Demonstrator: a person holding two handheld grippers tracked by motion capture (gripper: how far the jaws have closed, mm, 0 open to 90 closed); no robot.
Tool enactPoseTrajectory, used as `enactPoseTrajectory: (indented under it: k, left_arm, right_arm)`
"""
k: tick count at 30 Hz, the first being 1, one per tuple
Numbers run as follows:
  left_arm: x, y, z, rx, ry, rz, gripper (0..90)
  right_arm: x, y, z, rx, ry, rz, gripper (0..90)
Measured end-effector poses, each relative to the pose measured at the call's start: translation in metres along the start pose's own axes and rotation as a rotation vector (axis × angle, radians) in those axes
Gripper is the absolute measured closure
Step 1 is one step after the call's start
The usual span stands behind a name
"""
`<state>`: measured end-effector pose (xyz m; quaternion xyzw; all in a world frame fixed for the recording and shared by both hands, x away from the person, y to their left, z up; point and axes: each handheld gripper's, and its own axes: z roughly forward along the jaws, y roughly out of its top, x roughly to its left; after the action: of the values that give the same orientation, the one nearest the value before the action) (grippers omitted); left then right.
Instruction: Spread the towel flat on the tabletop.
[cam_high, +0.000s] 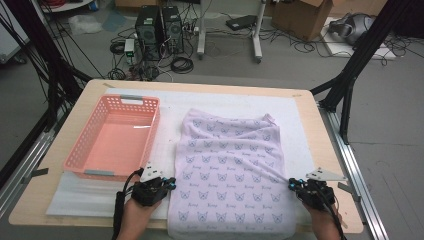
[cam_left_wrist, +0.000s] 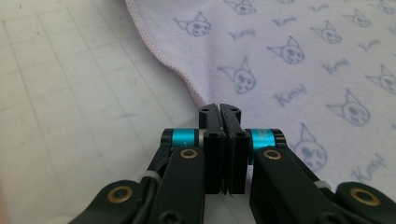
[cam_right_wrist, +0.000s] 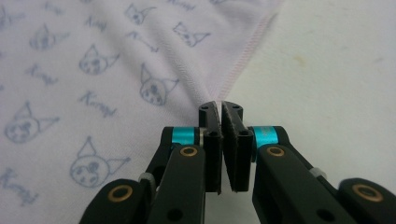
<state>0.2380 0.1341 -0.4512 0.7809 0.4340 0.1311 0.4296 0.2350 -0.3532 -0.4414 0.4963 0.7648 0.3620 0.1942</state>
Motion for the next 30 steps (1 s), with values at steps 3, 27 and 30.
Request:
enactPoseTrajectory:
  k: [3,27,30]
  left_arm:
    - [-0.002,-0.004,-0.006,-0.016,-0.028,-0.006,85.0]
    - [-0.012,-0.008,-0.011,0.007,-0.065,0.018,87.6]
    - [-0.017,-0.013,-0.019,0.0,-0.079,0.026,87.6]
  right_arm:
    - [0.0,-0.003,-0.003,-0.016,0.012,-0.004,79.1]
    - [0.028,-0.021,-0.018,0.039,0.105,-0.087,88.2]
    - [0.029,-0.026,-0.025,0.035,0.122,-0.087,88.2]
